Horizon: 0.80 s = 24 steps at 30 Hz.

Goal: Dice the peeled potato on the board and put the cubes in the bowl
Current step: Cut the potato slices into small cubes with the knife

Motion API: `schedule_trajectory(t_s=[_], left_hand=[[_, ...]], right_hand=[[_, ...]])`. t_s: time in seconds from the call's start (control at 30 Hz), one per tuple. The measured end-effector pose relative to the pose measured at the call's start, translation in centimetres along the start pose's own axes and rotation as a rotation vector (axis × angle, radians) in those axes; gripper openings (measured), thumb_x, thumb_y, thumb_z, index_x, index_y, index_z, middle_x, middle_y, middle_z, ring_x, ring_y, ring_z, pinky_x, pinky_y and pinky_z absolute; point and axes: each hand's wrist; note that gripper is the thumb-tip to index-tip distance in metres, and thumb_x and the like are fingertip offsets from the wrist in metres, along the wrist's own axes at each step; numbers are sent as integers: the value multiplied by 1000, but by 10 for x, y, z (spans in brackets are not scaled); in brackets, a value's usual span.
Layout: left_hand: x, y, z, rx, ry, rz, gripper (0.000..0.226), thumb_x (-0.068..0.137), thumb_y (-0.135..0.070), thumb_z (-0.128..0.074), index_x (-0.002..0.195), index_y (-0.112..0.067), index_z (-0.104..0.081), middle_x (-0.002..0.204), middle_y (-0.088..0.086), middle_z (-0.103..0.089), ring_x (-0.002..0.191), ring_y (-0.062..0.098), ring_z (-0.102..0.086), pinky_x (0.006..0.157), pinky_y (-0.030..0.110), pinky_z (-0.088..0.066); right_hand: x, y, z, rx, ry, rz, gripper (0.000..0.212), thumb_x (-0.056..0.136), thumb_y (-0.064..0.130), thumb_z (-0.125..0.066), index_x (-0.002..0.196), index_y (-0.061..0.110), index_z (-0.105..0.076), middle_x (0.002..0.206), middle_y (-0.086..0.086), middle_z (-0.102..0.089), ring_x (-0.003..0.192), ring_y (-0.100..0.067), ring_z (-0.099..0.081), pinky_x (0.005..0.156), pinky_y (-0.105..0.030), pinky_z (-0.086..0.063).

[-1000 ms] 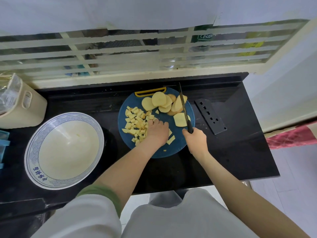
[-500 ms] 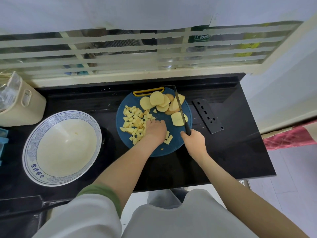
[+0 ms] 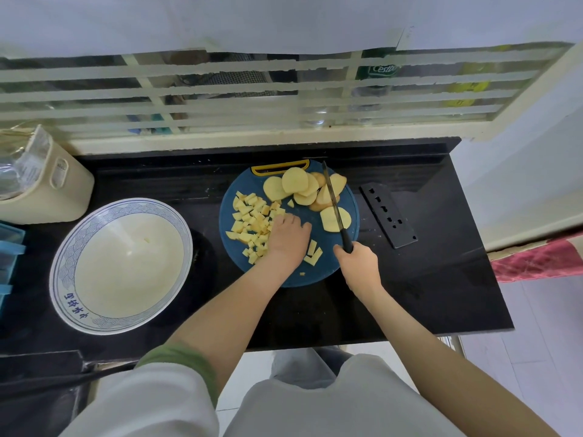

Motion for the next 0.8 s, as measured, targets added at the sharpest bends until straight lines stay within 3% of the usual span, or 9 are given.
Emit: schedule_trajectory(t_s=[0.1, 0.17, 0.33, 0.57, 0.7, 0.8], left_hand=[[-4, -9, 1, -152, -111, -18, 42, 100, -44, -34, 125, -14, -49, 120, 8, -51, 113, 27, -46, 95, 38, -31], [-5, -16, -2, -212, -76, -80, 55, 94, -57, -38, 127, -14, -47, 122, 8, -51, 115, 27, -46, 96, 40, -30], [-1, -24, -7, -165, -11, -51, 42, 95, -33, -48, 130, -13, -39, 125, 10, -50, 117, 28, -46, 98, 41, -29], [0, -6, -9, -56, 27, 68, 35, 95, -26, -47, 123, -8, -41, 122, 9, -51, 112, 25, -47, 94, 35, -32], [-3, 5, -9, 51, 40, 19, 30, 94, -13, -47, 122, -6, -41, 120, 10, -52, 112, 25, -48, 94, 34, -33], [-2, 13, -10, 28, 20, -13, 34, 94, -18, -52, 124, -8, -39, 123, 9, -51, 115, 24, -48, 94, 32, -33]], right_hand=[[1, 0, -1, -17, -10, 16, 25, 96, 27, -55, 74, 15, -49, 66, -2, -49, 56, -14, -48, 58, -34, -47], [1, -1, -1, -31, -17, 29, 27, 95, 26, -55, 72, 15, -48, 66, -2, -50, 56, -13, -48, 58, -33, -46], [2, -2, -1, -26, -22, 17, 28, 95, 26, -55, 71, 16, -47, 66, -1, -49, 55, -13, -47, 57, -32, -45], [5, -3, 0, 16, -20, -7, 26, 94, 26, -56, 74, 10, -48, 65, -3, -47, 58, -15, -46, 60, -35, -46], [7, -1, -3, 8, -21, -4, 27, 95, 25, -56, 73, 12, -48, 65, -3, -46, 56, -14, -45, 59, -33, -45], [7, 1, -6, -4, -18, -3, 27, 96, 26, -56, 73, 13, -49, 65, -3, -46, 57, -14, -45, 60, -33, -45]])
Point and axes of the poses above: each hand's wrist, its own x-axis towards the middle knuckle, its own z-axis out of the back of the hand, y = z × x
